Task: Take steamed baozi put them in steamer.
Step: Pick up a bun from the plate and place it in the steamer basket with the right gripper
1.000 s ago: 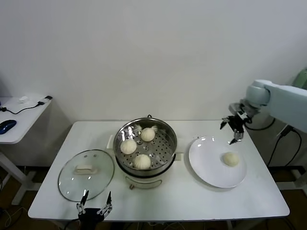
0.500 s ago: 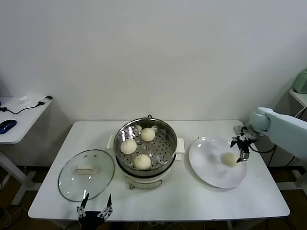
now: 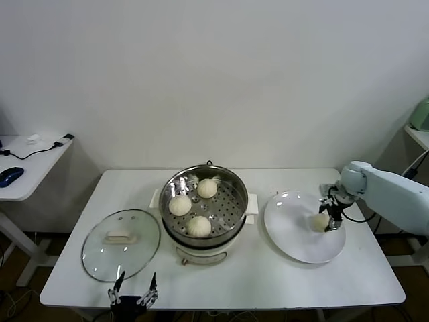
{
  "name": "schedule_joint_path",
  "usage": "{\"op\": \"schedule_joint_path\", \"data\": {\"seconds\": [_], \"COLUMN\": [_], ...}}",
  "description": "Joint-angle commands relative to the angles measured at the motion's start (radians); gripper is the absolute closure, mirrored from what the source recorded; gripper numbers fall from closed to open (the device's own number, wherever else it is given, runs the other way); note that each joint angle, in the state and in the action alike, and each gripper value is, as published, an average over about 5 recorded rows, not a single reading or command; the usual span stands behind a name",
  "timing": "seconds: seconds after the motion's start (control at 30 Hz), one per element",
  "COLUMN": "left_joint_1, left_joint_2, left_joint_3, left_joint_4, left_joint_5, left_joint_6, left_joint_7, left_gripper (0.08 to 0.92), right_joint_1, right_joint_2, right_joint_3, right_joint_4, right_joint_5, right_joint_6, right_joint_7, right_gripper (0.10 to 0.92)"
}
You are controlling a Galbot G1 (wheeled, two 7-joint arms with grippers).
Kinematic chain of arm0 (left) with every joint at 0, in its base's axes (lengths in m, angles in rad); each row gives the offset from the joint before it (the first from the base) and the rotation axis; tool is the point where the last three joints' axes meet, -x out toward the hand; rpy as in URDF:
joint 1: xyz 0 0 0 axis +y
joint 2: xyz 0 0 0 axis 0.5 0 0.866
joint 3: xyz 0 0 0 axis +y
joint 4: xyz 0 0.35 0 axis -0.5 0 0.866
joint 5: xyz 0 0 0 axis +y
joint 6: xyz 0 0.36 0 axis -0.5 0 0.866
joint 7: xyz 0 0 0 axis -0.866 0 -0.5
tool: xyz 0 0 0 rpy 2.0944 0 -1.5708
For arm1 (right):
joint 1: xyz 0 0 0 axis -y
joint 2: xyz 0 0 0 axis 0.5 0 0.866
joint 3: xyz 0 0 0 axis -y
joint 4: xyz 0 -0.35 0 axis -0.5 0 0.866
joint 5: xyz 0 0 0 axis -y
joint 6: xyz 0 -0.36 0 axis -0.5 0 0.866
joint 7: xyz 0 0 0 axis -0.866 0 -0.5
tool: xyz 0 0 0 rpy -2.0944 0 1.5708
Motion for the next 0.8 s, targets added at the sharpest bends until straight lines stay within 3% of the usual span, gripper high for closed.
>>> {"op": "schedule_joint_path", "data": {"seconds": [0.03,0.17,0.27,0.53,0.8], "left_joint_1": [0.002,0.003,0.005,0.007,0.003], "left_joint_2": [0.001,0.002,0.006,0.016,0.026], "left_joint_3": [0.001,0.003,0.006,0.019,0.032], "left_joint_4": [-0.003,-0.008,-0.009,-0.021,-0.039], "left_joint_5": [0.002,0.003,0.005,0.007,0.006], "left_joint_6": [0.001,0.001,0.000,0.000,0.004], "left_joint_7": [0.000,0.000,0.000,0.000,0.002], "left_gripper": [0.177,0.177,0.177,0.177,0.177], "right_joint_1": [0.038,0.170,0.342,0.796,0.901], "right_joint_2": [-0.014,-0.039,-0.045,0.068,0.268], "right_joint_3": [-0.025,-0.114,-0.236,-0.522,-0.490], "right_joint_4": [0.031,0.102,0.186,0.452,0.623], "right_joint_5": [0.003,0.076,0.201,0.587,0.835], "right_joint_6": [-0.015,-0.028,-0.049,-0.136,-0.246], "right_joint_7": [0.006,0.006,0.008,0.054,0.171], "right_gripper": [0.394,0.499,0.527,0.525,0.525]}}
